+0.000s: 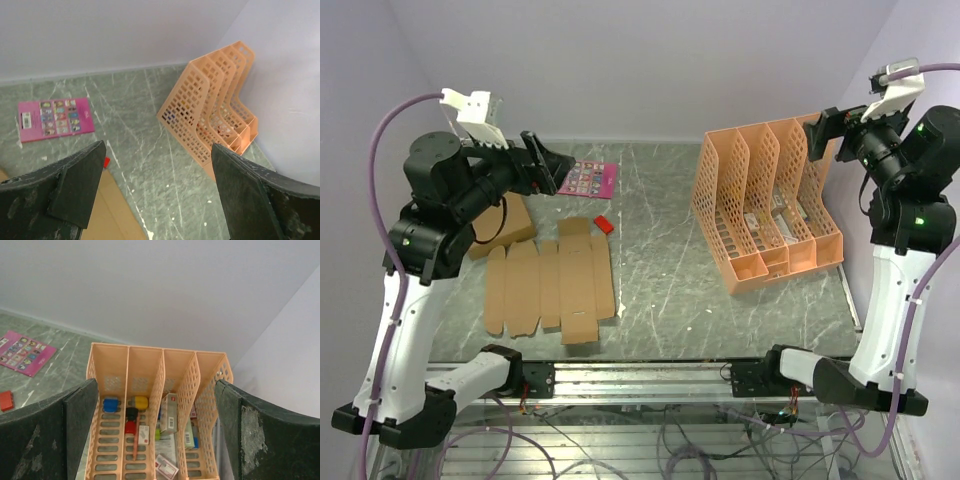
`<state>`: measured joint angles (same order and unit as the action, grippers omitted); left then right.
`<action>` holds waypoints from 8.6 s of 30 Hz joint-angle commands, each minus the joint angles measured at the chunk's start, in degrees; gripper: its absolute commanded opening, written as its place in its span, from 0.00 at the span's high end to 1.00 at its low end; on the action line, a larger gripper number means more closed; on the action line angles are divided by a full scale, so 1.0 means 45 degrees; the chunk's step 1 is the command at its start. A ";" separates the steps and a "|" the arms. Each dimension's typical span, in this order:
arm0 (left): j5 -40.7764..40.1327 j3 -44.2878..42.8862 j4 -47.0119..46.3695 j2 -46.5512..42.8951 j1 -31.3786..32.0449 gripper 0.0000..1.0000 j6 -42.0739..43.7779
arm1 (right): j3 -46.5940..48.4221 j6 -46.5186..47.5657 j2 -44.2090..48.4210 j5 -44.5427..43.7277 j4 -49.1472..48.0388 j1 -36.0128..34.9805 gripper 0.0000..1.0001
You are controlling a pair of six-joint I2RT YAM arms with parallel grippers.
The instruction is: Fold the paper box
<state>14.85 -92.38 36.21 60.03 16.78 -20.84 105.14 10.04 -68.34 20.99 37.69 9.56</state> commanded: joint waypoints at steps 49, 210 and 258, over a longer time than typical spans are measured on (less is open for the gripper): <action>-1.3277 0.5902 0.1668 0.8154 0.9944 0.28 -0.6735 | -1.2027 0.3589 0.2772 0.8077 -0.1080 -0.0889 0.00; -0.9227 0.6994 -0.7144 0.7428 1.3186 0.23 -0.6955 | -1.3899 -0.3093 -0.0605 0.0922 -0.4963 -0.6247 1.00; 0.0218 1.9350 -1.7540 -0.1380 0.2852 0.07 -0.6102 | -1.4457 -0.0464 -0.0317 0.8207 -0.5389 -0.1708 1.00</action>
<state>15.27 -5.15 -40.49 54.00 30.09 -48.47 38.98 6.85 -69.34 56.27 12.95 1.45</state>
